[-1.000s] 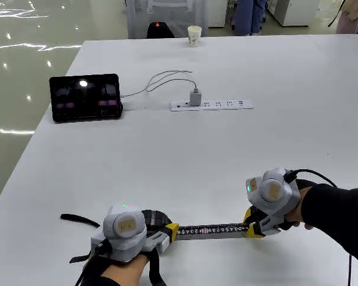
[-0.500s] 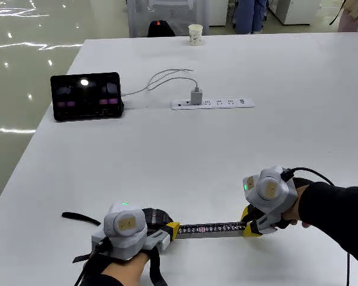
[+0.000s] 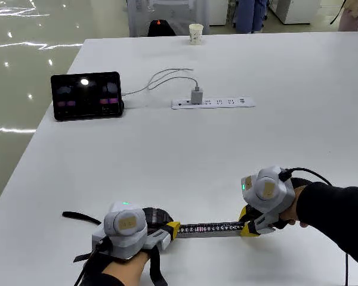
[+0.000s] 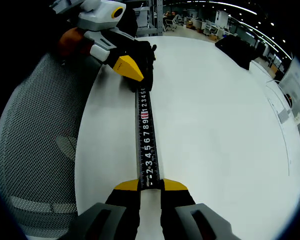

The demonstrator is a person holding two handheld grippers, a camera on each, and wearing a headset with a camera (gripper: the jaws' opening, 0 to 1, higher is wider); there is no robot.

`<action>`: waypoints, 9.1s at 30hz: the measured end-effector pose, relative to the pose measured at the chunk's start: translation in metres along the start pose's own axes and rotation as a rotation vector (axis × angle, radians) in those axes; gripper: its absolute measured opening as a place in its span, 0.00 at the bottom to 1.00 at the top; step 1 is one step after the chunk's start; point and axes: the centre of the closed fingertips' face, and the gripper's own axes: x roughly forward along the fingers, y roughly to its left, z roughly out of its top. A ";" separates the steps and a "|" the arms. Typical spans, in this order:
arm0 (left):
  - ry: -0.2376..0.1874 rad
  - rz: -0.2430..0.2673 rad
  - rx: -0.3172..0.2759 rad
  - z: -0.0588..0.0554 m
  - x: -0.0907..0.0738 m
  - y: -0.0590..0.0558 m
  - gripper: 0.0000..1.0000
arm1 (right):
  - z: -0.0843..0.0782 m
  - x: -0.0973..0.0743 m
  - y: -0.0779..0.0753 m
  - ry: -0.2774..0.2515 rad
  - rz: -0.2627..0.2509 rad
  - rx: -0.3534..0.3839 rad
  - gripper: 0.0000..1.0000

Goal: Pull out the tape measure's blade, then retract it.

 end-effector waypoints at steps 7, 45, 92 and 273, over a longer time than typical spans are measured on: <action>0.000 0.000 0.000 0.000 0.000 0.000 0.61 | 0.002 0.001 0.000 -0.007 -0.002 0.006 0.12; 0.001 -0.001 0.002 -0.001 0.000 0.001 0.61 | 0.015 0.007 0.001 -0.018 -0.010 0.010 0.12; 0.000 -0.004 0.000 0.000 0.000 0.000 0.61 | 0.032 0.015 0.001 -0.039 -0.018 0.000 0.12; -0.005 -0.034 -0.053 0.000 -0.002 0.002 0.61 | 0.125 0.057 0.009 -0.212 -0.002 0.015 0.12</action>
